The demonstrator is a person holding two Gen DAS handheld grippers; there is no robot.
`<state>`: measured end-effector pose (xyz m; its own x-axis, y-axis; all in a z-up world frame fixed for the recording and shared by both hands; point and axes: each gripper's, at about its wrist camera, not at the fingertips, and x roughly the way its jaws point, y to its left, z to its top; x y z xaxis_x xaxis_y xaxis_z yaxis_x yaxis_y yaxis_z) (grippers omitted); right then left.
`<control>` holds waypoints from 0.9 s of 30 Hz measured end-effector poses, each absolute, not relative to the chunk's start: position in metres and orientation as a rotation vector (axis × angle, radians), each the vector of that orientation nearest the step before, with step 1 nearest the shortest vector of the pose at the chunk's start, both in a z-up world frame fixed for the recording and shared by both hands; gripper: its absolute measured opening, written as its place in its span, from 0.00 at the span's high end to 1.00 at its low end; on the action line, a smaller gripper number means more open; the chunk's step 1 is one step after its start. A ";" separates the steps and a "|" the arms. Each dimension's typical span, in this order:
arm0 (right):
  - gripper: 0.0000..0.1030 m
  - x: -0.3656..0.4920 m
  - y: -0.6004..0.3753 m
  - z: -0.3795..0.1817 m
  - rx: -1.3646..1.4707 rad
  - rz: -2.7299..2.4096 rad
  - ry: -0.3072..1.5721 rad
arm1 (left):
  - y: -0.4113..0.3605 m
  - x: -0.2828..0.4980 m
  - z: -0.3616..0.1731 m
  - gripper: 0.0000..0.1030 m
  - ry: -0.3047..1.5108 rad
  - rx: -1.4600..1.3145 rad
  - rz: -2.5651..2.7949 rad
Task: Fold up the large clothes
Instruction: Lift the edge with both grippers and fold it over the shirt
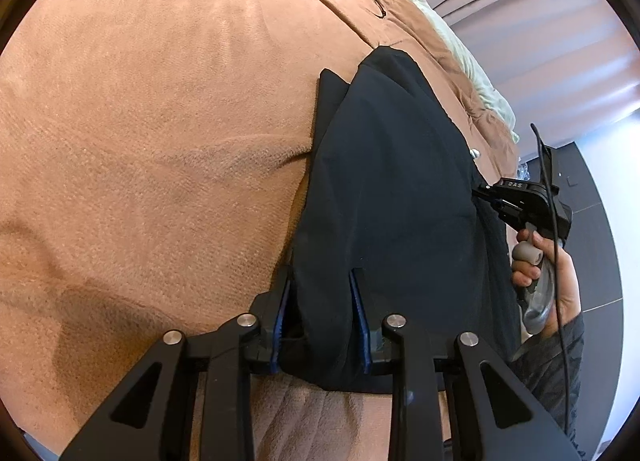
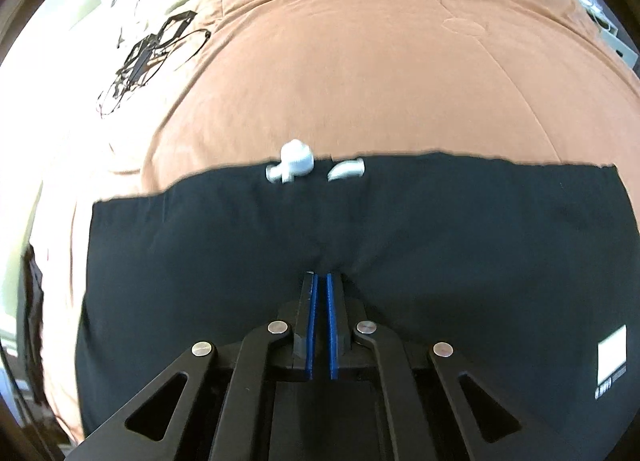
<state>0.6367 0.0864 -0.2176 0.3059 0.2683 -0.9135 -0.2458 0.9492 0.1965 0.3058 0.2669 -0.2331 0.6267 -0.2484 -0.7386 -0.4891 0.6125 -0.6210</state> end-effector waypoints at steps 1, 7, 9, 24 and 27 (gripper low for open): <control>0.98 0.636 0.087 -0.212 0.016 0.342 1.212 | 0.268 0.304 -0.233 0.78 0.910 -0.947 0.156; 0.93 0.600 0.090 -0.172 0.022 0.416 1.150 | 0.268 0.298 -0.203 0.84 0.829 -0.960 0.093; 0.93 0.578 0.081 -0.165 0.037 0.437 1.150 | 0.267 0.298 -0.190 0.85 0.799 -0.956 0.065; 0.93 0.412 0.016 -0.168 0.134 0.527 1.192 | 0.235 0.313 -0.109 0.86 0.695 -0.841 -0.056; 0.93 0.404 0.022 -0.188 0.134 0.533 1.222 | 0.227 0.319 -0.099 0.86 0.689 -0.834 -0.076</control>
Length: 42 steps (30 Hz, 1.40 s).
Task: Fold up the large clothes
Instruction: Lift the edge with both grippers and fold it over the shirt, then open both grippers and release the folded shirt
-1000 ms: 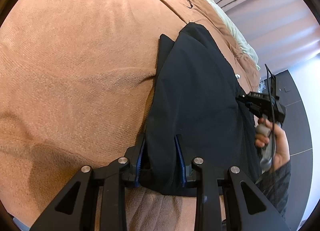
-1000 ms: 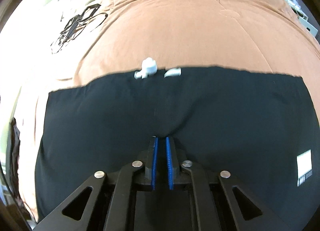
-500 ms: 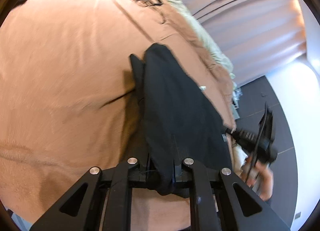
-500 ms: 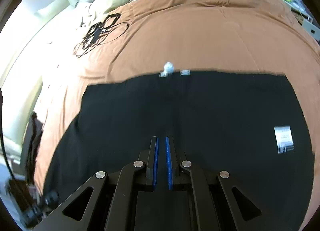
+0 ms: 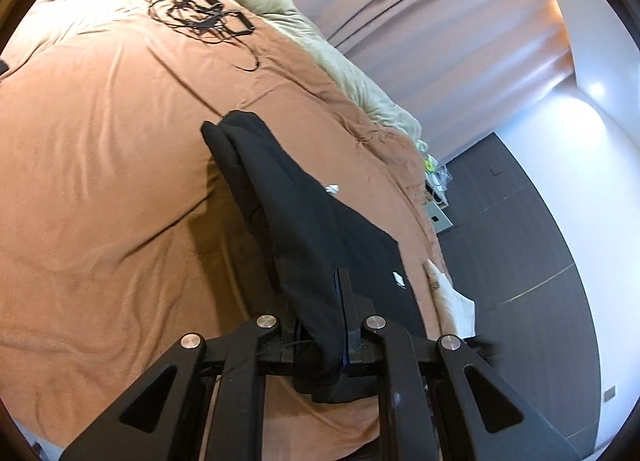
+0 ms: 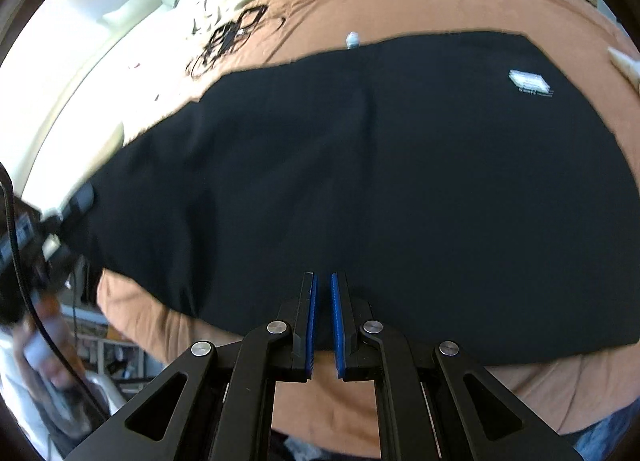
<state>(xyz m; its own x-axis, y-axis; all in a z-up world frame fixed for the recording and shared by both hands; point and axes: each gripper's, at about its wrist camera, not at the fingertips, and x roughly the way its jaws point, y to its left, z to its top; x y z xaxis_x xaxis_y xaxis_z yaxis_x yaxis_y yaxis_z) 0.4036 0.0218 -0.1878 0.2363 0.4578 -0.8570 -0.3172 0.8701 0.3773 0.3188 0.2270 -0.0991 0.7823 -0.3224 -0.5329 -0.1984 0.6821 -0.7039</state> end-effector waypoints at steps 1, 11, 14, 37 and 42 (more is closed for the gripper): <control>0.93 0.400 0.019 -0.196 0.136 0.526 1.236 | 0.223 0.322 -0.094 0.87 0.687 -0.829 -0.082; 0.93 0.393 -0.014 -0.216 0.271 0.599 1.293 | 0.146 0.361 -0.035 0.87 0.673 -0.680 -0.206; 0.93 0.390 -0.041 -0.197 0.297 0.595 1.228 | 0.121 0.373 -0.020 0.87 0.683 -0.629 -0.242; 0.25 0.347 -0.271 -0.143 0.617 0.332 0.934 | -0.071 0.438 -0.053 0.56 0.986 -0.445 -0.538; 0.22 0.354 -0.267 -0.145 0.646 0.380 0.931 | -0.050 0.427 -0.046 0.25 0.937 -0.409 -0.470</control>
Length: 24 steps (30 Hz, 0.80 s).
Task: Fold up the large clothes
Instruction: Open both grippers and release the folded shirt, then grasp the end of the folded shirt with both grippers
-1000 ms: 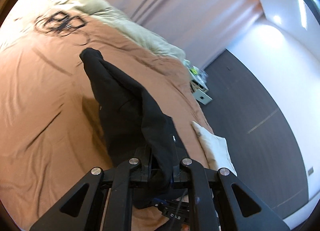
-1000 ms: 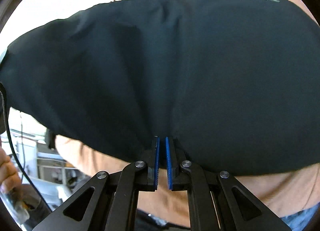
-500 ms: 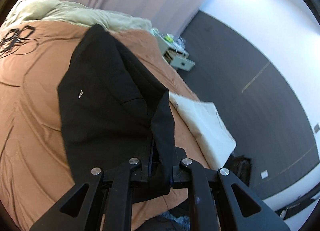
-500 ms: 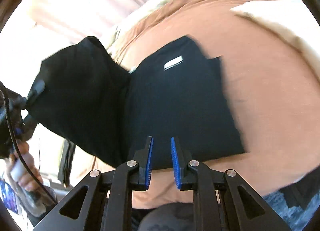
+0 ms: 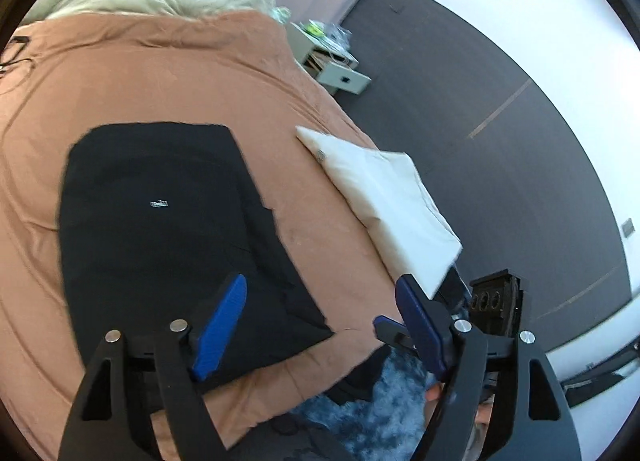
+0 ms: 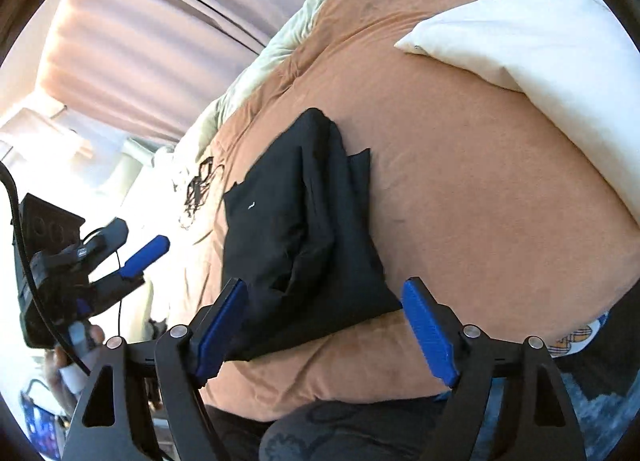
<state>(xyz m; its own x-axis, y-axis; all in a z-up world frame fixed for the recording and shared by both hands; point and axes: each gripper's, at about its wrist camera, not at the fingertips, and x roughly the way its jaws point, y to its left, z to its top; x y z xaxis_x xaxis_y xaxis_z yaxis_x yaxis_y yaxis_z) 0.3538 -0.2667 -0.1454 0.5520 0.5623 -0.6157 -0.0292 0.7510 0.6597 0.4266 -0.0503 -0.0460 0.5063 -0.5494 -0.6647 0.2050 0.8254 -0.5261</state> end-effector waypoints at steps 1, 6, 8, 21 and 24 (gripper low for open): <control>0.20 0.357 -0.263 -0.146 0.646 0.391 0.931 | -0.047 0.426 -0.046 0.25 0.936 -0.415 -0.449; 0.19 0.377 -0.245 -0.159 0.643 0.424 0.966 | -0.002 0.414 -0.059 0.25 0.930 -0.440 -0.317; 0.19 0.382 -0.232 -0.161 0.638 0.445 0.984 | 0.013 0.408 -0.067 0.25 0.930 -0.459 -0.271; 0.88 0.385 -0.195 -0.164 0.491 0.509 0.970 | 0.051 0.369 -0.086 0.25 0.956 -0.508 -0.101; 0.89 0.374 -0.207 -0.167 0.518 0.506 0.952 | 0.049 0.360 -0.084 0.25 0.945 -0.492 -0.091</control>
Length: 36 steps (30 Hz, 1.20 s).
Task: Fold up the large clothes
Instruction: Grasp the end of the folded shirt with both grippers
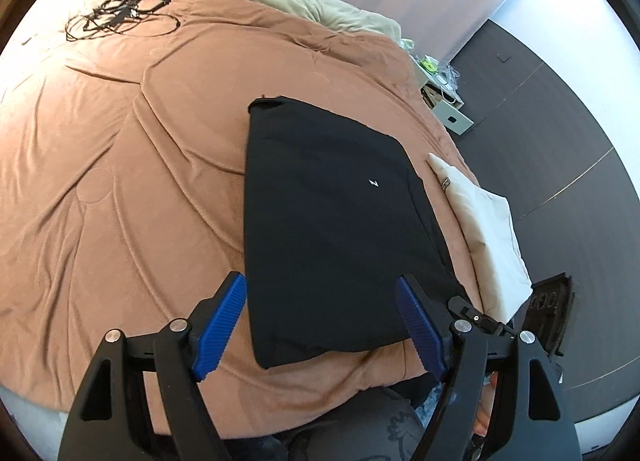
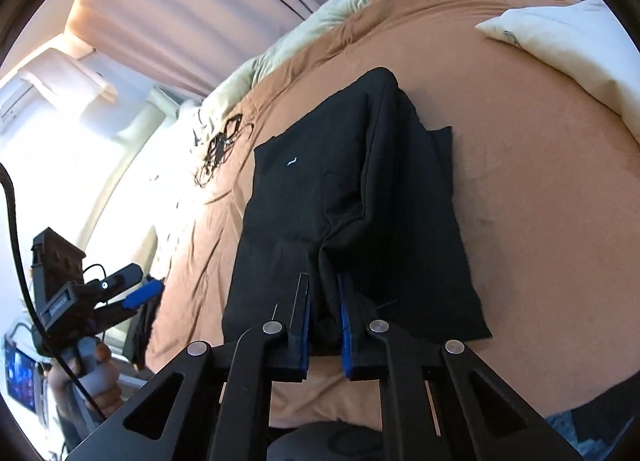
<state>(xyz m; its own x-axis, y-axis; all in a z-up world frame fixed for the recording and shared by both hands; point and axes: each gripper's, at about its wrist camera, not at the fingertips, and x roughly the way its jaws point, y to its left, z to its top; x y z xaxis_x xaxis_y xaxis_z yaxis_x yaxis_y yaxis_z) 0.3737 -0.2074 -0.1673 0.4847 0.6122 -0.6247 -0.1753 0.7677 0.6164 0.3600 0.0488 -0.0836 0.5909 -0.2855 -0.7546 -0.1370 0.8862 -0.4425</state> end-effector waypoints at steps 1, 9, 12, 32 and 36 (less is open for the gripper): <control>0.89 0.371 -0.211 -0.171 0.530 0.504 0.953 | 0.047 0.355 -0.081 0.25 0.940 -0.484 -0.086; 0.89 0.357 -0.242 -0.222 0.647 0.461 1.014 | 0.040 0.344 -0.081 0.25 0.951 -0.465 -0.058; 0.86 0.360 -0.241 -0.222 0.639 0.465 1.023 | 0.041 0.346 -0.085 0.25 0.952 -0.458 -0.068; 0.15 0.458 -0.256 -0.204 0.598 0.495 1.047 | 0.083 0.453 -0.168 0.38 1.062 -0.528 -0.080; 0.15 0.492 -0.249 -0.221 0.628 0.515 1.091 | 0.081 0.470 -0.179 0.39 1.081 -0.546 -0.106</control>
<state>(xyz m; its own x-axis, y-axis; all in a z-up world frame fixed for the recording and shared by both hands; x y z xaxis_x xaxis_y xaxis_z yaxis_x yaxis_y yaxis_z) 0.4919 -0.2489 -0.2212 0.3777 0.6633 -0.6461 -0.0778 0.7180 0.6917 0.4702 0.0807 -0.1795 0.4795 -0.3422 -0.8081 -0.1791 0.8633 -0.4718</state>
